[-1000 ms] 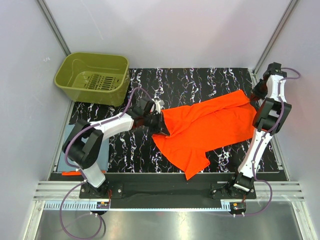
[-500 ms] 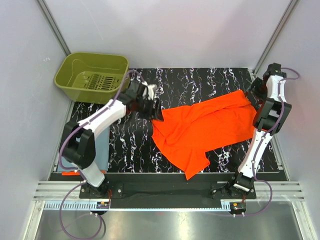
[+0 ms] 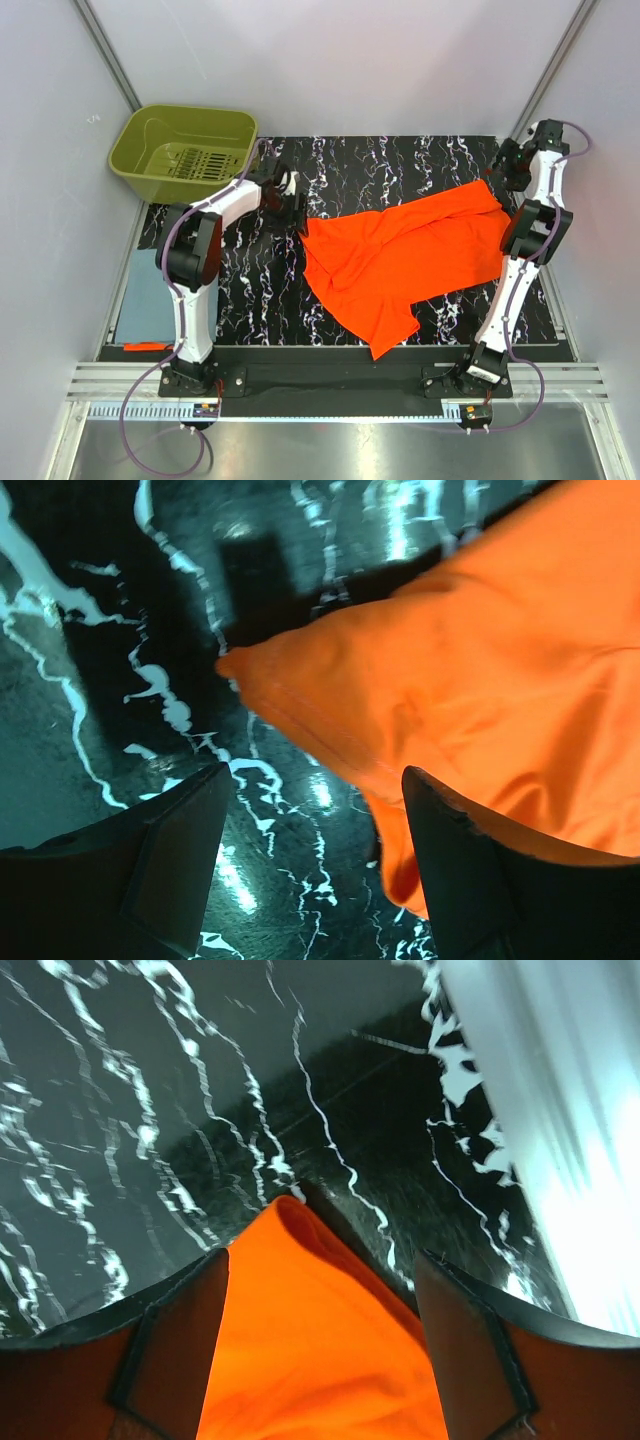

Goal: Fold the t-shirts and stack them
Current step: Fold the tshirt

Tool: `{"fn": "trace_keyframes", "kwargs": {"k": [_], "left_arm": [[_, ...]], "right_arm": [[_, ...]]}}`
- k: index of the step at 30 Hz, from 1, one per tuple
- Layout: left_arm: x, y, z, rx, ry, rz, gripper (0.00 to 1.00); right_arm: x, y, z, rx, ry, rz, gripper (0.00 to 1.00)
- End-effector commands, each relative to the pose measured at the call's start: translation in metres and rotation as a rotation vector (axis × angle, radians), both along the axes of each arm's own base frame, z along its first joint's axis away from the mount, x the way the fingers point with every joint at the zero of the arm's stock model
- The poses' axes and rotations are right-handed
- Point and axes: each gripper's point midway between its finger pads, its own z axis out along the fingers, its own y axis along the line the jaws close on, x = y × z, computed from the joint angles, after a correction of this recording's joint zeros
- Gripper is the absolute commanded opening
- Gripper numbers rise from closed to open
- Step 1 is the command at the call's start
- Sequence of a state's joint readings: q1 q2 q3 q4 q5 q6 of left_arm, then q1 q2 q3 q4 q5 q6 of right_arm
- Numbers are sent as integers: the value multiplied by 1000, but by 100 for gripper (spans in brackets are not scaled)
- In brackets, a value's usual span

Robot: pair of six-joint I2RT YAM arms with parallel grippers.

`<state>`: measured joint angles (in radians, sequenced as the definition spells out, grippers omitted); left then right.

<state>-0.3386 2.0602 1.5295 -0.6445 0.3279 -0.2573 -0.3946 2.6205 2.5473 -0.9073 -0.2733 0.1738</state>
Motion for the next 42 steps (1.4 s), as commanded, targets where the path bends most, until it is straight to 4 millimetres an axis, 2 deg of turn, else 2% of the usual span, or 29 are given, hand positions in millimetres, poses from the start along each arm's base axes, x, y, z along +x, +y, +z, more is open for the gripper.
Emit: {"fn": "trace_keyframes", "kwargs": {"k": [1,7,10,14,17,18,19,21,22,23,25,26,27,28,31,37,42], "left_arm": [[25,9,20,34,-82,72,74],[25,-1,7,-21,-30,84,70],[26,-4,3,-38,-30,82,65],[27,-9,-2,-57,-17,71,57],[29,-11,-3,-69,-16,70,45],[30,-10,-3,-64,-22,72,34],[30,-8,-5,-56,-24,74,29],[36,-3,-5,-26,-47,81,19],[40,-1,-4,-19,-59,88,14],[44,3,-3,-11,-66,99,10],[55,7,-1,-9,-86,107,0],[60,12,-1,-3,-93,120,0],[64,16,-1,13,-105,129,0],[71,19,1,22,-122,137,0],[83,31,0,65,-149,167,0],[109,47,7,106,-226,232,0],[125,57,10,128,-252,262,0]], "right_arm": [[7,10,-4,35,-34,72,81],[4,18,-16,78,-20,96,74],[0,18,-24,79,4,86,66],[-3,16,-29,72,21,74,65],[-3,15,-32,73,29,64,63],[-3,14,-32,77,28,56,61],[-3,14,-33,76,34,50,59],[-1,14,-37,87,35,26,47],[1,14,-37,92,33,13,39],[5,13,-39,93,28,5,26],[11,16,-40,73,21,1,24],[14,15,-37,59,11,-4,18],[18,13,-36,52,4,-30,3],[19,8,-36,33,4,-57,0],[23,-1,-33,11,-5,-127,0],[32,0,-32,20,-34,-177,0],[32,0,-44,10,-15,-209,0]]}}
